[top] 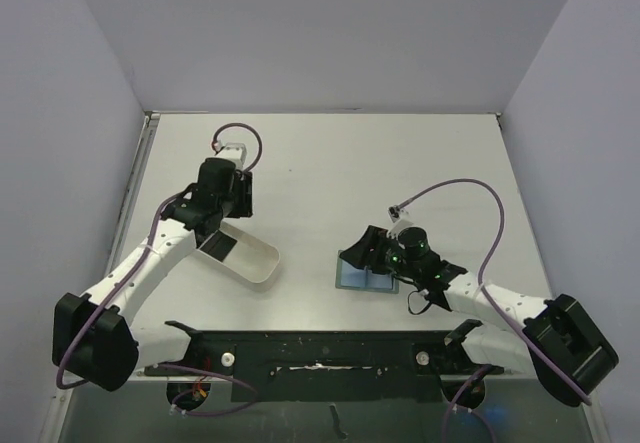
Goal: Put the credit cards into the card holder
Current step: Turn over the card slot in the card holder.
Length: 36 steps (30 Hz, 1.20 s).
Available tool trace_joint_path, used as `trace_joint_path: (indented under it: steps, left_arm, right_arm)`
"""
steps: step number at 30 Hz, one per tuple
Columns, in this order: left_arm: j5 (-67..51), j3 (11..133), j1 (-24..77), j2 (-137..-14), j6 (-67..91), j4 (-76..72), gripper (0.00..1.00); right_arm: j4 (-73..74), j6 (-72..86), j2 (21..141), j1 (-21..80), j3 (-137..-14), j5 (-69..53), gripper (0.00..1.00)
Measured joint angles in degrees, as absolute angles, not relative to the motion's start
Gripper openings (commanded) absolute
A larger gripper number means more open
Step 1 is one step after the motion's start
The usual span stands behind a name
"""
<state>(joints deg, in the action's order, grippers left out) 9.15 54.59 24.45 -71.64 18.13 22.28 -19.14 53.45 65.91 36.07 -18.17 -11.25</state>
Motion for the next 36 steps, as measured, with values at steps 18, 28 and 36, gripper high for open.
trace_joint_path:
  steps: [18, 28, 36]
  left_arm:
    - [20.5, 46.2, 8.5, -74.6, -10.5, 23.2, 0.50]
    - [23.2, 45.9, 7.8, -80.4, -15.4, 18.4, 0.51]
    - [27.7, 45.9, 7.8, -85.4, -18.1, 16.6, 0.46]
  right_arm:
    - [2.0, 46.3, 44.8, 36.1, -21.2, -5.3, 0.65]
    - [6.7, 44.5, 40.7, 35.1, -21.2, -4.0, 0.66]
    - [8.4, 43.7, 38.7, 34.5, -21.2, -3.1, 0.66]
